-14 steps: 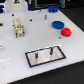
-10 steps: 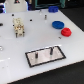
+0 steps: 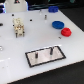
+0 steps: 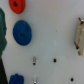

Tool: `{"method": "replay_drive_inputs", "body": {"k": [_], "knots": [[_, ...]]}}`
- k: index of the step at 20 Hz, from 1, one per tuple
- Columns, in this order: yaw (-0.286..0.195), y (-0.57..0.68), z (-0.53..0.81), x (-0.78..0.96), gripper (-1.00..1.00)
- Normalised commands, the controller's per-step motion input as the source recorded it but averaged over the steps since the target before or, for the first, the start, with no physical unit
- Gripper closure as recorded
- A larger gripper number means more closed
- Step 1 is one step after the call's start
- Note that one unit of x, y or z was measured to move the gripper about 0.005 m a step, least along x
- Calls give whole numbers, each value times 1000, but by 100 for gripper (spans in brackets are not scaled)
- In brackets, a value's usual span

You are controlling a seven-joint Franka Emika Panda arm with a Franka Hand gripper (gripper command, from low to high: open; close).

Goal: Insert the blue gear onto the right peg, followed by the red gear

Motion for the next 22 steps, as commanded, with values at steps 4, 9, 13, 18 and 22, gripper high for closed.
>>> {"method": "replay_drive_inputs", "body": {"k": [4,9,13,18,22], "knots": [[0,673,-212,-369,-100],[0,635,-310,-360,-100],[0,501,-426,-320,-100],[0,345,-501,-330,-100],[0,86,-574,-352,-100]]}}
